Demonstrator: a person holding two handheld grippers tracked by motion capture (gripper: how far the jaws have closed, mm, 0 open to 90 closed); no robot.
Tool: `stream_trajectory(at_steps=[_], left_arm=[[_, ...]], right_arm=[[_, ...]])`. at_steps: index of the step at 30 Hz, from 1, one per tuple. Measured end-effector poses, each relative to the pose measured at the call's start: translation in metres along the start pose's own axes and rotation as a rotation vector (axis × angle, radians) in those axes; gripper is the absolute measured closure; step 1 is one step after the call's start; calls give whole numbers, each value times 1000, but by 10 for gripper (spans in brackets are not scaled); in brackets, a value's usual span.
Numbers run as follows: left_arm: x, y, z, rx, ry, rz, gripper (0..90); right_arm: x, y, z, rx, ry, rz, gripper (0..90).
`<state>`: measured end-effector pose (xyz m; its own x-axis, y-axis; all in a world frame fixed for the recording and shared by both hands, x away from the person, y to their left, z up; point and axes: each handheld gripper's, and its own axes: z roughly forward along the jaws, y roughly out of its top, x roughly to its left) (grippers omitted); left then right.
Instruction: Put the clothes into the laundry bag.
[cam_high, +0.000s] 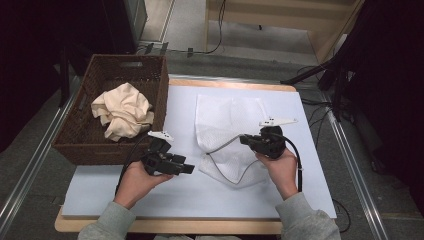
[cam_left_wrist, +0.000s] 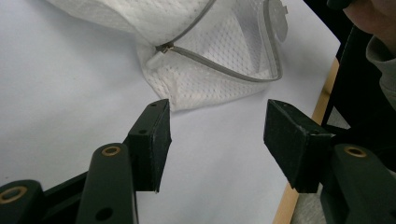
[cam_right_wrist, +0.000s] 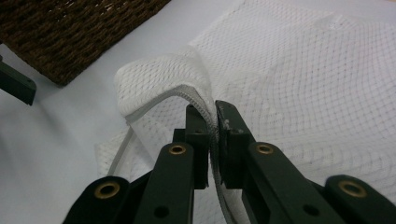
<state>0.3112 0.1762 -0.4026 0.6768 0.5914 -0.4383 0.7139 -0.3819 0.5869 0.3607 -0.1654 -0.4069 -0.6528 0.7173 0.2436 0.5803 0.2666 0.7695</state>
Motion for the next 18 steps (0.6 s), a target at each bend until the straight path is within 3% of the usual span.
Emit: stream_trajectory(at_steps=[12, 18], left_arm=[[-13, 6, -21, -7, 32, 54, 424], [-18, 8, -37, -33, 54, 41, 408]], right_arm=[[-1, 2, 4, 17, 17, 6, 855], [0, 2, 3, 29, 14, -16, 858]])
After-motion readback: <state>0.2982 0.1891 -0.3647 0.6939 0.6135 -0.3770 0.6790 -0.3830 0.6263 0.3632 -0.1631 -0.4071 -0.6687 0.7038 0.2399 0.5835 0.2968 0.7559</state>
